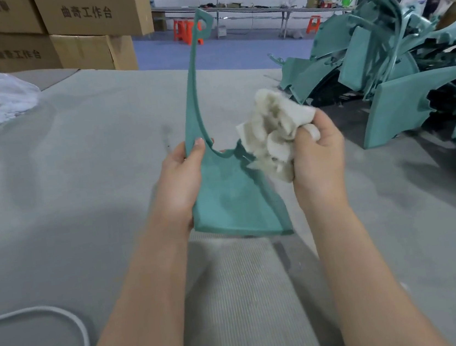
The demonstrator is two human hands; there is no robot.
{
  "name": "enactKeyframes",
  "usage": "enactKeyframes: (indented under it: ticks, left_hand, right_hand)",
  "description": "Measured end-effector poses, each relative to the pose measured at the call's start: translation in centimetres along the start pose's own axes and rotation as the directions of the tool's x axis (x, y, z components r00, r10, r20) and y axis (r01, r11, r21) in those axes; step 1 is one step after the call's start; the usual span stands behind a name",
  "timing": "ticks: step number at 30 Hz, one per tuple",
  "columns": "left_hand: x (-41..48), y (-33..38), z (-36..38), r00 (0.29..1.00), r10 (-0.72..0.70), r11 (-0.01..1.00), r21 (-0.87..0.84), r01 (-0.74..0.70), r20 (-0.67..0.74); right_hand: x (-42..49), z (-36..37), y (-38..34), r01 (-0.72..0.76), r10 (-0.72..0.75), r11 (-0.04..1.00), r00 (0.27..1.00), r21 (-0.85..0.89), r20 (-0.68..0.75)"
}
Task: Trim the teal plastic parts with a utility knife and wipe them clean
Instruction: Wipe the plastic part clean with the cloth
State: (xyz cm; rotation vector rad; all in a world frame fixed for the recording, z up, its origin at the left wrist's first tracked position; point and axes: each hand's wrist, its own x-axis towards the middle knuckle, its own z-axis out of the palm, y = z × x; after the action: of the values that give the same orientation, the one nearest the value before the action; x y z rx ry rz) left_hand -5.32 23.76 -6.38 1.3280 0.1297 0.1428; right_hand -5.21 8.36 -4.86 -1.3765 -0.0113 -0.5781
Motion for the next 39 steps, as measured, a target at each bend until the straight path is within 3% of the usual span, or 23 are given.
enactKeyframes:
  ticks: [2,4,6,8,11,14,19,24,28,29,32,34,36,39]
  left_hand:
    - [-0.1,0.1,0.1,1.0,-0.005,1.0,-0.009,0.005,0.011]
    - [-0.2,0.2,0.1,1.0,-0.008,1.0,-0.015,0.008,0.005]
    - [-0.1,0.2,-0.1,1.0,-0.005,1.0,-0.024,0.005,-0.015]
    - [-0.1,0.3,-0.2,1.0,-0.006,1.0,-0.022,0.006,-0.028]
    - [-0.3,0.3,-0.1,1.0,-0.013,1.0,-0.016,0.013,0.014]
    - [-0.5,0.4,-0.1,0.998,0.007,1.0,-0.019,-0.006,0.056]
    - [-0.6,0.5,0.0,0.988,0.04,0.998,-0.051,-0.033,0.149]
    - [-0.2,0.1,-0.1,0.979,0.084,0.996,-0.006,-0.085,0.185]
    - [0.5,-0.2,-0.7,0.994,0.101,0.992,0.076,-0.104,0.043]
    - [0.5,-0.2,-0.7,0.995,0.096,0.992,0.078,-0.099,0.034]
    - [0.3,-0.3,-0.2,0.993,0.065,0.997,0.043,-0.069,0.095]
    - [0.1,-0.1,0.1,0.989,0.047,0.998,0.033,-0.052,0.143]
    - [0.0,-0.1,0.2,0.986,0.055,0.998,0.019,-0.059,0.16]
    - [0.0,0.0,0.2,0.992,0.075,0.997,-0.036,-0.072,0.097]
  right_hand:
    - [-0.6,0.7,0.6,0.099,-0.07,0.936,0.993,-0.338,0.098]
    - [-0.9,0.8,1.2,0.134,-0.002,0.843,0.969,-0.521,0.245]
    - [-1.2,0.8,1.2,0.116,0.038,0.892,0.944,-0.438,0.328]
    - [-1.0,0.8,1.3,0.128,0.014,0.9,0.947,-0.417,0.322]
    - [-0.6,0.5,2.0,0.221,-0.032,0.818,0.939,-0.531,0.342]
    - [-0.4,0.2,2.4,0.169,0.091,0.83,0.899,-0.532,0.428]
    - [0.0,0.2,2.4,0.271,-0.031,0.691,0.937,-0.67,0.347]
    - [0.3,0.4,2.6,0.009,0.119,0.833,0.974,-0.553,0.194]
    - [-0.3,0.1,2.4,0.126,0.162,0.851,0.86,-0.51,0.483]
    - [-0.3,0.1,2.5,0.159,0.148,0.837,0.856,-0.524,0.496]
    - [0.3,0.2,3.0,0.211,0.06,0.728,0.928,-0.653,0.367]
    - [0.4,0.3,3.3,0.154,0.094,0.715,0.945,-0.682,0.313]
    - [0.4,0.4,3.5,-0.05,0.165,0.828,0.974,-0.559,0.156]
    - [0.5,0.0,2.7,-0.327,0.326,0.942,0.945,-0.079,-0.022]
